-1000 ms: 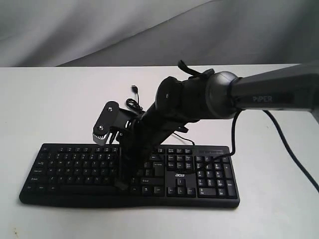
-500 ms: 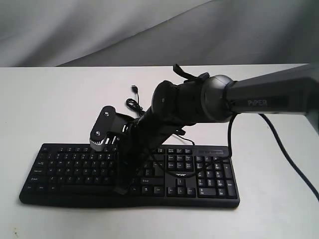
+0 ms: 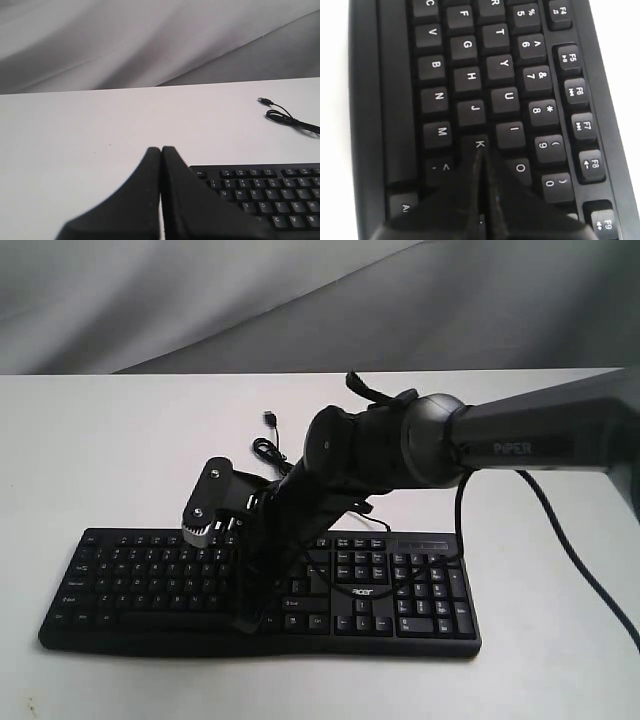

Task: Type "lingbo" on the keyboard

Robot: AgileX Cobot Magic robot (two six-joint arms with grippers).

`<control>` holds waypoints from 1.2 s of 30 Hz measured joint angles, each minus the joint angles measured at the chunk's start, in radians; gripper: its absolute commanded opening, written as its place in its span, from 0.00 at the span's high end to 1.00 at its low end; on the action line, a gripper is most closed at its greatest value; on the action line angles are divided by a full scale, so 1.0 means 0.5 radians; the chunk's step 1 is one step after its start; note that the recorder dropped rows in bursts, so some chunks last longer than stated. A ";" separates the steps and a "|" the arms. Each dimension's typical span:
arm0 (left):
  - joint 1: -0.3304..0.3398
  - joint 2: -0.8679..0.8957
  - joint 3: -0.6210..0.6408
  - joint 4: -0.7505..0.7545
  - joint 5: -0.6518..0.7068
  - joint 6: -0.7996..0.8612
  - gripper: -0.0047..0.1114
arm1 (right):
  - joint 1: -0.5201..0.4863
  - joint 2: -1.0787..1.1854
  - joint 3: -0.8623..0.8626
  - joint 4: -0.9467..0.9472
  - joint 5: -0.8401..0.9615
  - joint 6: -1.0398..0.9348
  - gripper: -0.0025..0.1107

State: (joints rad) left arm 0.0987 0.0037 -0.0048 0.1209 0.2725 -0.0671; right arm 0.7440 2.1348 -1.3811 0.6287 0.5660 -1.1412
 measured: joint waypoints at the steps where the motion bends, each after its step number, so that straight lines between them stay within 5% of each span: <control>1: 0.000 0.000 0.000 0.000 0.000 0.000 0.96 | 0.000 0.004 0.000 -0.004 0.000 0.000 0.98; 36: 0.000 0.000 0.000 0.000 0.000 0.000 0.96 | 0.027 0.088 -0.206 -0.003 0.006 0.029 0.98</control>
State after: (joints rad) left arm 0.0987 0.0037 -0.0048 0.1209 0.2725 -0.0671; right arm 0.7575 2.1788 -1.4842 0.6273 0.5691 -1.1270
